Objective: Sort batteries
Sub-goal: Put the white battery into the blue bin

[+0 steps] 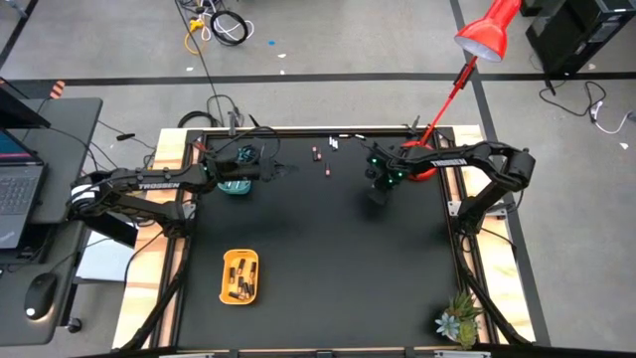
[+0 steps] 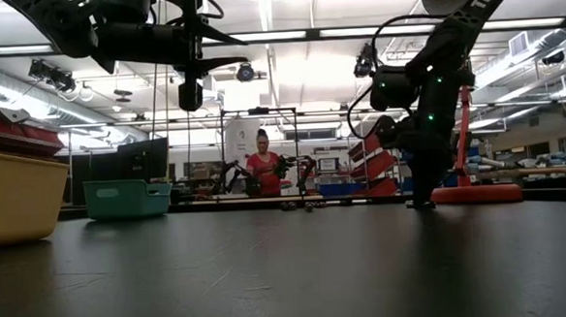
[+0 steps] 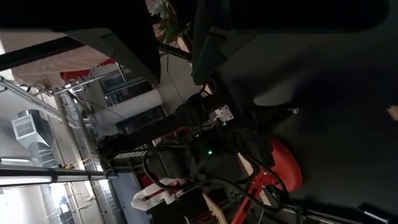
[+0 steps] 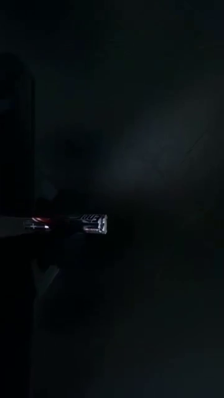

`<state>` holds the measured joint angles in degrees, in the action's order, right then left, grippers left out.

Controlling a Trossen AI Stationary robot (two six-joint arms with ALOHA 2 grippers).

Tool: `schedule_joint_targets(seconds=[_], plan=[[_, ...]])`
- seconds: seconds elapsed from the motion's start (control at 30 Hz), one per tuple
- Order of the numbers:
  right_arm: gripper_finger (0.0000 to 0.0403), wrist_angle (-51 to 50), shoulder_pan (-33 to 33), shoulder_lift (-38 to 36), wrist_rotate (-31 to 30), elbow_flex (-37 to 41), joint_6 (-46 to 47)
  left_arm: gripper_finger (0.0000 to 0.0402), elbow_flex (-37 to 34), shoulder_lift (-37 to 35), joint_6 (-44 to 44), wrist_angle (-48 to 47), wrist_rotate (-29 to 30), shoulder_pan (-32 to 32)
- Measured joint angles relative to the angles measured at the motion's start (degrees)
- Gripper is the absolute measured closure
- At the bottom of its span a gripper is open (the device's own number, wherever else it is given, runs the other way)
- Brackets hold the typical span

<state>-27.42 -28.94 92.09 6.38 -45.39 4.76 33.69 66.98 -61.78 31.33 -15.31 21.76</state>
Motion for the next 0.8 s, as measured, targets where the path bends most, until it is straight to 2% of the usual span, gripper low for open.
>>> schedule_joint_targets(seconds=[0.3,0.43,0.5,0.63,0.8], plan=[[0.0381,1.4,0.4,-3.7,4.0,-7.6,0.0,0.03,0.0,0.0,1.1,-0.5,0.0,0.0],[0.0381,9.1,1.6,-6.7,12.8,-11.4,1.4,0.03,0.0,0.0,7.3,-0.4,0.4,-0.5],[0.0381,14.2,2.7,-7.8,15.1,-13.5,3.8,0.0299,0.0,0.0,11.4,-0.4,1.3,-1.1],[0.0381,22.8,5.1,-8.0,15.4,-19.0,9.8,0.0281,0.0,0.0,16.8,0.7,3.3,-1.9],[0.0381,28.9,8.4,-6.7,11.9,-24.2,12.8,0.0226,2.1,1.4,21.6,0.6,4.1,-2.1]])
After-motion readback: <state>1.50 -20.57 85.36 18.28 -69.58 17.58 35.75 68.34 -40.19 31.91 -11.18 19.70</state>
